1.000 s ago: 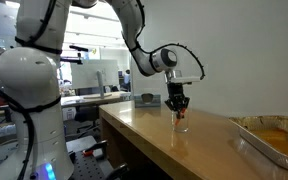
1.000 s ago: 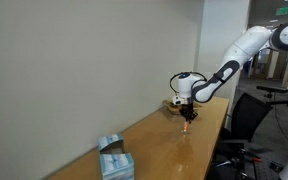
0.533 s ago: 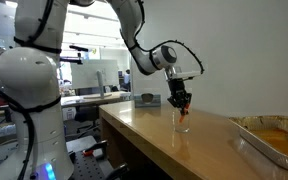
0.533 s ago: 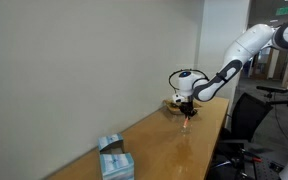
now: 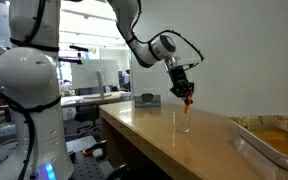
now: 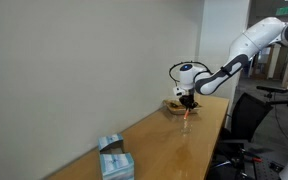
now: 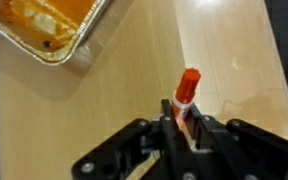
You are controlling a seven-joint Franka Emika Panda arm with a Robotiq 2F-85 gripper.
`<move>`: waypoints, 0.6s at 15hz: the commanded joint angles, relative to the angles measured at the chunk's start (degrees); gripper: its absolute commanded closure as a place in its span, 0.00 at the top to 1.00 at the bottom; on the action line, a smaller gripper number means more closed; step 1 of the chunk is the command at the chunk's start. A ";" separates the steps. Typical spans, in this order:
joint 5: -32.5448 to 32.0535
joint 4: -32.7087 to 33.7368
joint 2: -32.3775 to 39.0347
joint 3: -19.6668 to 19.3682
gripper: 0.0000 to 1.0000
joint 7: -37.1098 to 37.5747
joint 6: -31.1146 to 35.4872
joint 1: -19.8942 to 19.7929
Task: Put the marker on the table
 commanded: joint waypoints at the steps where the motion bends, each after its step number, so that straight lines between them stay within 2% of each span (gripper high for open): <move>1: 0.93 1.59 -2.07 0.60 0.05 2.48 -5.93 0.71; 4: 8.36 3.98 -2.80 1.14 0.05 2.41 -6.59 0.41; 9: 20.86 8.74 -0.40 2.52 0.05 -0.48 -3.30 0.43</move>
